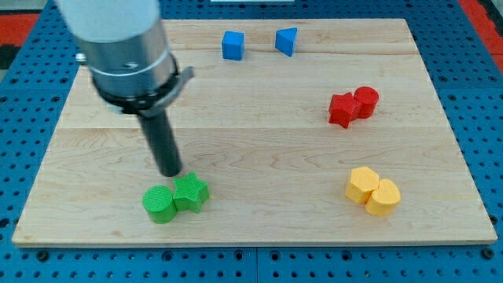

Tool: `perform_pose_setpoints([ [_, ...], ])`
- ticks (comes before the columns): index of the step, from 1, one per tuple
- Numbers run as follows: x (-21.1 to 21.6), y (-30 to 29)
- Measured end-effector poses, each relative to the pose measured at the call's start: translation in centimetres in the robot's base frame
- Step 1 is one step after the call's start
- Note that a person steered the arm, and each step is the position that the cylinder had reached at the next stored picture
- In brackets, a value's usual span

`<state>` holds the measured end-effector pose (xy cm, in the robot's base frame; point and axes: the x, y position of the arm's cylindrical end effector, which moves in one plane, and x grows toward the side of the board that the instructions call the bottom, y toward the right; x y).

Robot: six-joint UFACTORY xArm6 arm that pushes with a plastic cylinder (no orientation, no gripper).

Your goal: Move your arm below the red star

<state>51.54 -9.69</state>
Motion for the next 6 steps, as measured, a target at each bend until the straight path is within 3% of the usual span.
perform_pose_setpoints([
  [3, -0.7, 9.0],
  [6, -3.6, 25.5],
])
